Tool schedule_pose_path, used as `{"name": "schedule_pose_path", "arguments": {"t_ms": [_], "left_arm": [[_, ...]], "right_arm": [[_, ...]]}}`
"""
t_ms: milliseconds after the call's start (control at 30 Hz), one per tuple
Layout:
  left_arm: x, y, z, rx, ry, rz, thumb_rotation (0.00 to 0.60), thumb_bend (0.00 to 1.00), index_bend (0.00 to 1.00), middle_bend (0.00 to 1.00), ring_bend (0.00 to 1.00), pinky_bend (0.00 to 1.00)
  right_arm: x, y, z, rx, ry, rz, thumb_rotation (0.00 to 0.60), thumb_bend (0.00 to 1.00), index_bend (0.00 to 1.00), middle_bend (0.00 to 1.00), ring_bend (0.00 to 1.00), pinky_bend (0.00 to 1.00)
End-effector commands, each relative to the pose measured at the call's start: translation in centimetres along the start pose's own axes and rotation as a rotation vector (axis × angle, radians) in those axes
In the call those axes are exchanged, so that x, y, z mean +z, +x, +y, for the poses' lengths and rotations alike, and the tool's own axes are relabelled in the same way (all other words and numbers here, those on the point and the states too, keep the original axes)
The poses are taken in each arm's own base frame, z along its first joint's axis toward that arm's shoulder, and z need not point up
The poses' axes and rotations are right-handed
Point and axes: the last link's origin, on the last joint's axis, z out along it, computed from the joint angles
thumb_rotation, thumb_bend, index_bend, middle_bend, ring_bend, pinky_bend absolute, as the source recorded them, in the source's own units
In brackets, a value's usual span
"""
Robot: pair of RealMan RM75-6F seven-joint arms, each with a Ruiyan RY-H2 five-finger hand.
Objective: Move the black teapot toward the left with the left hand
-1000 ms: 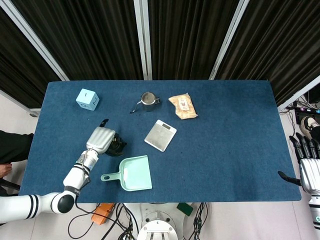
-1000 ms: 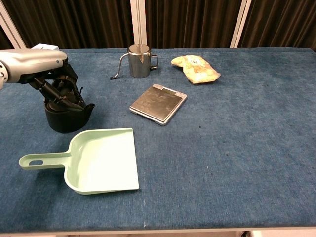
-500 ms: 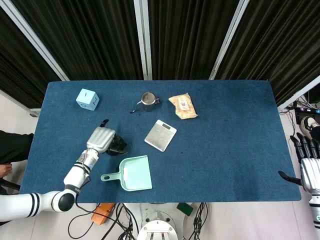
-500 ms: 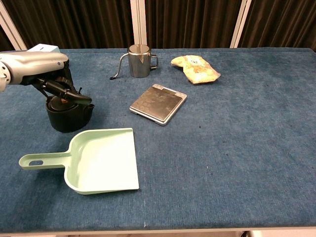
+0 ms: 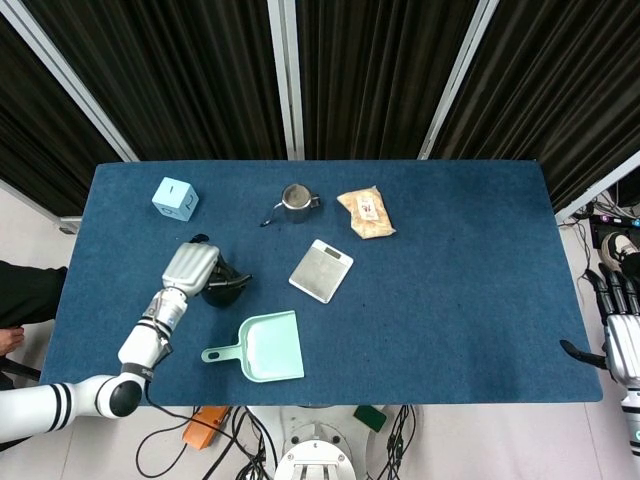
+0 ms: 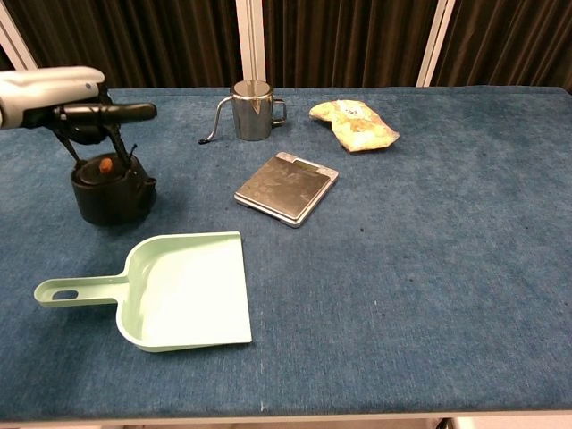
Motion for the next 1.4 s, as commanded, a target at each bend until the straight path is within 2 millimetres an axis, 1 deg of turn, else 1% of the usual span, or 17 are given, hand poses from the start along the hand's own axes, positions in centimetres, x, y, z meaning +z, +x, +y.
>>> {"name": "schedule_pose_path", "arguments": {"t_ms": [33,100,167,300,367,467,533,600,633,733,933,1067,1300,1400], "left_arm": [[-0.2,0.6,-0.4,-0.005,0.013,0.031,0.051,0.07,1.0,1.0,1.0,0.29],[-0.3,0.8,-0.6,-0.007,0.023,0.041,0.049,0.12,1.0,1.0,1.0,0.34],[-0.3,1.1,-0.9,-0.007,0.034,0.05,0.051,0.16,1.0,1.0,1.0,0.38],[-0.4,1.4,-1.2,-0.012,0.055,0.077,0.089,0.23,1.0,1.0,1.0,0.46],[-0.4,1.5,-1.3,-0.015,0.064,0.092,0.131,0.26,1.0,1.0,1.0,0.49],[-0.4,1.6,-1.6,-0.007,0.076,0.107,0.234,0.3,1.0,1.0,1.0,0.52],[-0.4,1.6,-1.7,-0.01,0.082,0.112,0.32,0.33,1.0,1.0,1.0,0.54],[-0.5,1.7,-1.8,-0.011,0.087,0.119,0.362,0.35,1.0,1.0,1.0,0.55],[-0.5,1.8,-1.9,-0.012,0.09,0.122,0.373,0.36,1.0,1.0,1.0,0.56],[-0.6,1.9,-2.1,-0.017,0.096,0.13,0.38,0.37,1.0,1.0,1.0,0.58],[-0.7,2.0,-2.5,-0.011,0.107,0.14,0.414,0.39,1.0,1.0,1.0,0.6],[-0.9,1.8,-2.7,0.012,0.109,0.137,0.452,0.39,1.0,1.0,1.0,0.61],[-0.9,1.5,-2.9,0.044,0.12,0.146,0.465,0.4,1.0,1.0,1.0,0.62],[-0.9,1.4,-3.1,0.07,0.127,0.153,0.462,0.4,1.0,1.0,1.0,0.62]], "right_arm": [[0.0,0.3,0.0,-0.004,0.0,0.009,0.6,0.0,0.0,0.0,0.0,0.0],[-0.1,0.3,-0.1,-0.005,0.001,0.011,0.6,0.0,0.0,0.0,0.0,0.0],[-0.1,0.4,-0.1,-0.006,0.003,0.011,0.6,0.0,0.0,0.0,0.0,0.0],[-0.1,0.3,-0.2,-0.005,0.003,0.009,0.6,0.0,0.0,0.0,0.0,0.0],[-0.1,0.3,-0.2,-0.003,0.002,0.007,0.6,0.0,0.0,0.0,0.0,0.0],[-0.2,0.3,-0.2,-0.003,0.002,0.007,0.6,0.0,0.0,0.0,0.0,0.0],[-0.3,0.3,-0.2,-0.003,0.001,0.009,0.6,0.0,0.0,0.0,0.0,0.0],[-0.4,0.3,-0.2,-0.003,-0.001,0.01,0.6,0.0,0.0,0.0,0.0,0.0],[-0.4,0.3,-0.2,-0.002,-0.002,0.01,0.6,0.0,0.0,0.0,0.0,0.0],[-0.4,0.3,-0.2,-0.002,-0.002,0.009,0.6,0.0,0.0,0.0,0.0,0.0],[-0.5,0.2,-0.2,0.0,-0.002,0.009,0.6,0.0,0.0,0.0,0.0,0.0],[-0.6,0.2,-0.2,-0.001,-0.002,0.009,0.6,0.0,0.0,0.0,0.0,0.0],[-0.7,0.2,-0.3,0.0,-0.003,0.008,0.6,0.0,0.0,0.0,0.0,0.0],[-0.8,0.2,-0.2,0.0,-0.005,0.006,0.6,0.0,0.0,0.0,0.0,0.0]]}}
